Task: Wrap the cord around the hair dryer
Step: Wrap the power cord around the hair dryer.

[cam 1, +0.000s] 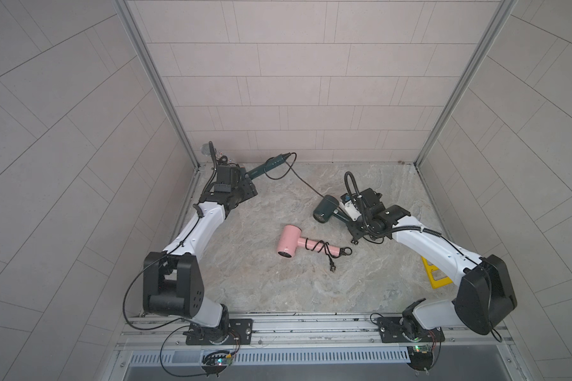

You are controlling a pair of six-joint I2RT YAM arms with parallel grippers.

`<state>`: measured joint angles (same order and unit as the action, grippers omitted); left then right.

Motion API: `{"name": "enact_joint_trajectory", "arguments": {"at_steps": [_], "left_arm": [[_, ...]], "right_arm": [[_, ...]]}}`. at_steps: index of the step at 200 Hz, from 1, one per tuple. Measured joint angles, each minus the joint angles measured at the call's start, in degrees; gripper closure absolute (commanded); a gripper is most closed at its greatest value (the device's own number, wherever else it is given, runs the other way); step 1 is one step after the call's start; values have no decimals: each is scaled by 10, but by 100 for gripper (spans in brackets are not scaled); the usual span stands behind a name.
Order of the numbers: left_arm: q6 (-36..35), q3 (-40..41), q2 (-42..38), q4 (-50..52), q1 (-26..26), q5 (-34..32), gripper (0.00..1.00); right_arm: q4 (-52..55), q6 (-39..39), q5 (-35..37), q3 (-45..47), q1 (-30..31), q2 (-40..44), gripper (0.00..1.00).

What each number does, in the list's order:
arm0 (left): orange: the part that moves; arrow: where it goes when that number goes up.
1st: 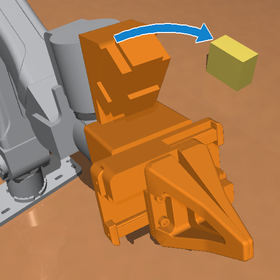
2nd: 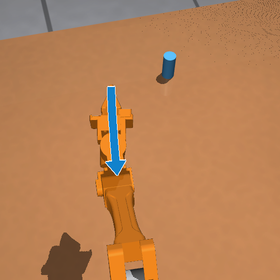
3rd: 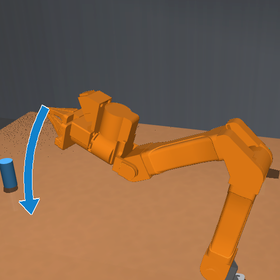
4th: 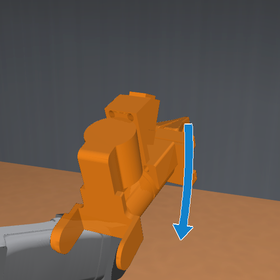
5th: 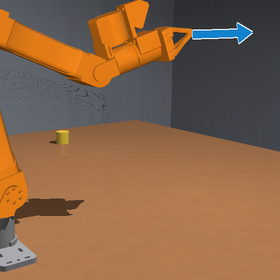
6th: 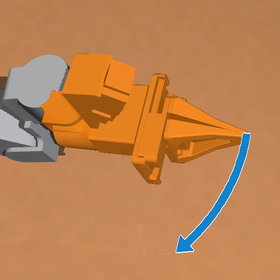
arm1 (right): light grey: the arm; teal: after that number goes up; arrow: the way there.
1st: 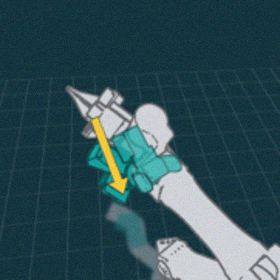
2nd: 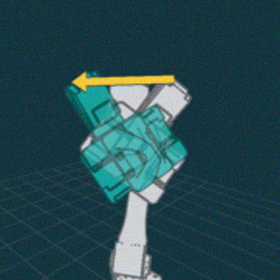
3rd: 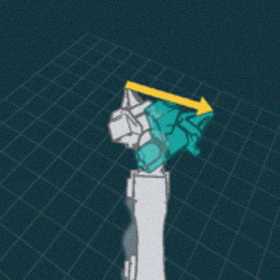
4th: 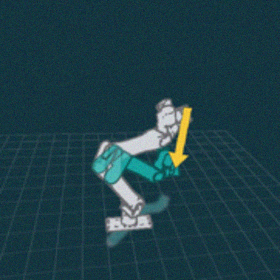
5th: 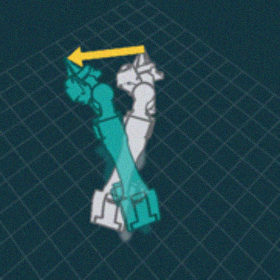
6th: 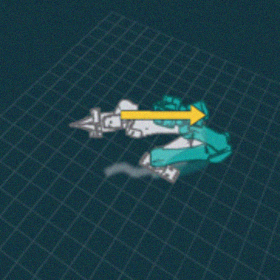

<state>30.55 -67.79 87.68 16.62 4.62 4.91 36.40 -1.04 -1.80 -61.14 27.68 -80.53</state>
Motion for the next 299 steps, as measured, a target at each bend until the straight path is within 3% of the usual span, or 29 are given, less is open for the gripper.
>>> {"name": "enact_joint_trajectory", "arguments": {"at_steps": [65, 157, 253, 274, 299], "left_arm": [[11, -36, 87, -32, -5, -105, 100], [-33, -59, 183, -57, -5, -209, 100], [-100, -59, 187, -79, 4, -269, 100], [-136, -54, 187, -101, 17, -273, 100], [-199, -17, 170, -134, 38, -273, 100]], "right_arm": [[92, 10, 42, -26, 174, 27, 100], [172, -97, 116, -187, 312, 99, 100], [204, -217, 203, -315, 313, 78, 100], [196, -244, 199, -347, 287, 60, 100], [174, -272, 170, -395, 215, 26, 100]]}}
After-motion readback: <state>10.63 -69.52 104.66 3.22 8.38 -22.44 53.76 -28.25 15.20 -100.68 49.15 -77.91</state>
